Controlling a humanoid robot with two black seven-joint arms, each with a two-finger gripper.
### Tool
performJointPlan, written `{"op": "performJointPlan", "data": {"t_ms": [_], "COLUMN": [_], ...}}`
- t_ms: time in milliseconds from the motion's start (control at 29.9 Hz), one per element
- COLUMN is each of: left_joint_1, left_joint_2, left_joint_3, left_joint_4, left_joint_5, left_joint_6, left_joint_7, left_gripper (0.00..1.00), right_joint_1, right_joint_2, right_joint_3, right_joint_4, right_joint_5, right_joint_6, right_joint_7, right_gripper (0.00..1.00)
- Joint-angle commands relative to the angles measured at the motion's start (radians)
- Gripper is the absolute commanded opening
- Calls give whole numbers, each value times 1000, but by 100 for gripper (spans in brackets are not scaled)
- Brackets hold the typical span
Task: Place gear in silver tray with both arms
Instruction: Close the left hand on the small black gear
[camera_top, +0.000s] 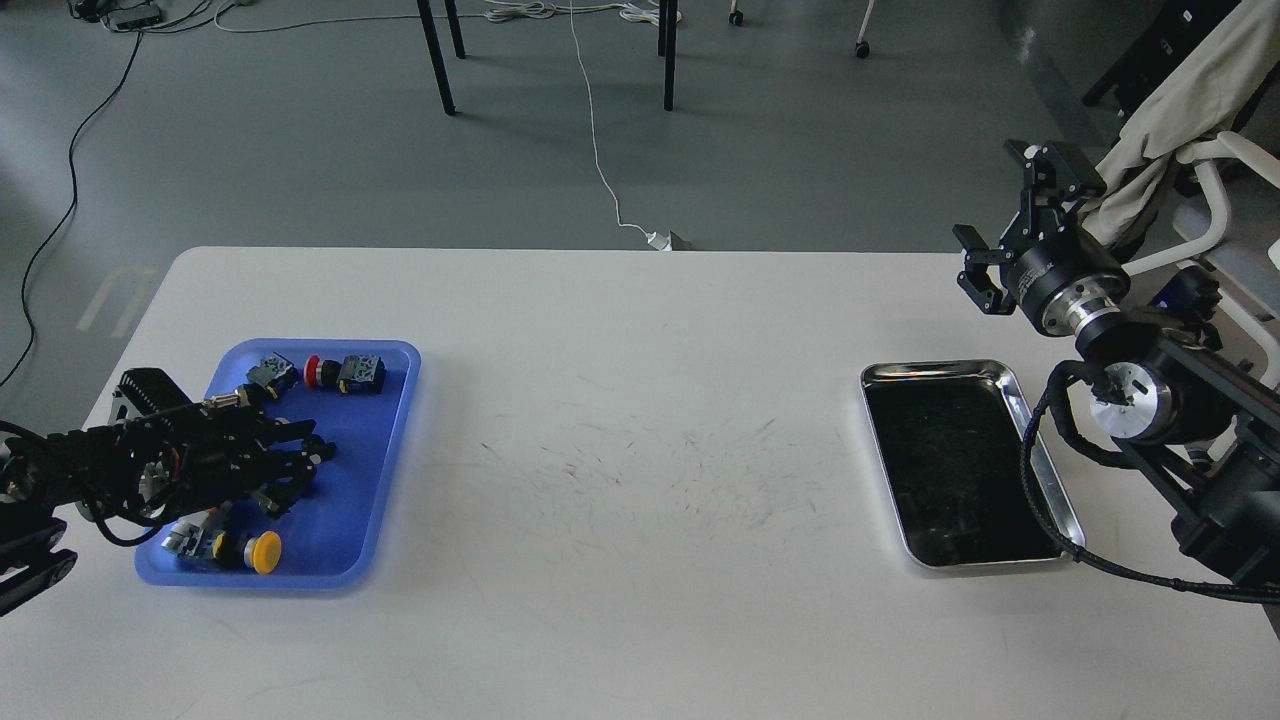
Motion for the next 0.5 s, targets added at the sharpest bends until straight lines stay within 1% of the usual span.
{"op": "performJointPlan", "data": {"t_ms": [0, 67, 100, 134, 167, 301, 468], "left_joint_1": [3, 3, 3, 2, 0, 0, -4], "left_joint_2": [0, -2, 0, 0, 0, 1, 6], "left_joint_3": [4, 4, 4, 4, 4, 4, 2], "left_joint_4": [0, 0, 0, -1, 0, 2, -7], "left_joint_5": [0, 0, 0, 0, 0, 0, 2], "left_joint_6": [0, 0, 1, 1, 0, 0, 0], "left_joint_7": [0, 0, 0, 0, 0, 0, 0], "left_gripper": [30, 28, 24, 15, 14, 13, 9], "right_joint_1": [0, -2, -2, -2, -2, -2, -2], "right_joint_2": [-1, -1, -1, -1, -1, 1, 1], "right_joint_3": [0, 0, 0, 0, 0, 0, 0], "right_joint_4": [0, 0, 0, 0, 0, 0, 0], "right_joint_5": [0, 0, 0, 0, 0, -6, -6], "right_joint_6": [0, 0, 0, 0, 0, 0, 0], "right_joint_7": [-1, 0, -1, 0, 0, 0, 0], "right_gripper": [99, 99, 99, 99, 99, 99, 99]}}
